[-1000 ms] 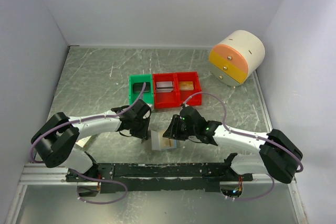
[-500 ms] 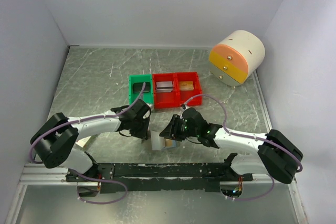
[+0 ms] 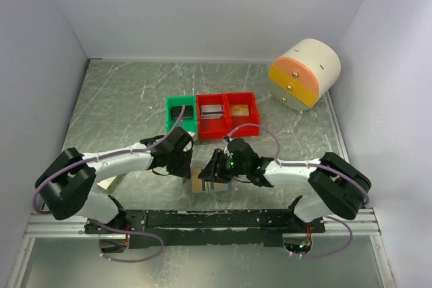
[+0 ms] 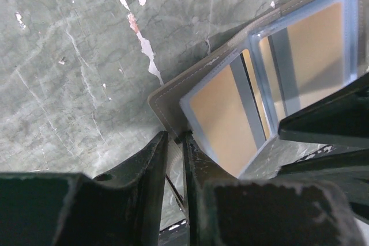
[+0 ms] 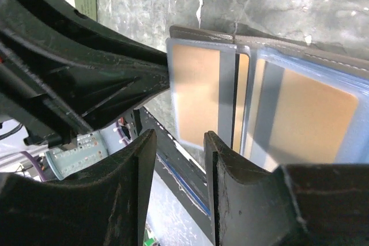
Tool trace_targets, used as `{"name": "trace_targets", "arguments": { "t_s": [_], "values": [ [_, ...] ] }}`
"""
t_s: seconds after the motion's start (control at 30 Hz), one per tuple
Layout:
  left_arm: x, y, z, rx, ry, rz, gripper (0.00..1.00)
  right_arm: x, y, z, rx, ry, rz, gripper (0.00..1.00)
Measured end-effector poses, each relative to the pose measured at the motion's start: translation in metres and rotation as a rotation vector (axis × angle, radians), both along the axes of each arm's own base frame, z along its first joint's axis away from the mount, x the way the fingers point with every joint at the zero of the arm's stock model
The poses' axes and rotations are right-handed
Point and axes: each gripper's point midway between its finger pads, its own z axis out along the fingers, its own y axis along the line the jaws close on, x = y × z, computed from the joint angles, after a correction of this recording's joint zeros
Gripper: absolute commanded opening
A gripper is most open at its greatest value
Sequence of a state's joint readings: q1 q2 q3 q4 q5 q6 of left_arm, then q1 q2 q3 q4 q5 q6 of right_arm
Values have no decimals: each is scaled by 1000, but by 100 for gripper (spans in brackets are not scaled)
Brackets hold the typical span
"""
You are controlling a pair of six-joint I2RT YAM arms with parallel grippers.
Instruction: Take the credit cards out of the card holder
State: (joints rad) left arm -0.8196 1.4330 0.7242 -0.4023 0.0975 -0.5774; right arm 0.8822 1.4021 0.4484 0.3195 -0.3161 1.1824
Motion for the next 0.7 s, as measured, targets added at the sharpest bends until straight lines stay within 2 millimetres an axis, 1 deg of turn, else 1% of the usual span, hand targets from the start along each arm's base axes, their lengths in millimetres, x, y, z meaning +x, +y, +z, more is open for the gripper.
{"name": "trace_targets", "arguments": {
  "t_s": [0.1, 0.27, 0.53, 0.6, 0.7],
  "values": [
    [1, 1, 4, -5, -10, 9, 30, 0, 7, -2, 4, 11, 24, 40],
    [3, 7, 15, -1, -41, 48, 35, 5, 14, 7, 6, -17, 41, 40],
    [6, 24, 33, 25, -92, 123, 51, 22, 5, 38, -22, -147, -10, 40],
    [6, 27, 39, 28, -100, 136, 53, 24, 3, 39, -30, -156, -21, 40],
    [11, 23, 60, -5, -129, 149, 57, 23, -1, 31, -46, -147, -32, 37]
  ]
}}
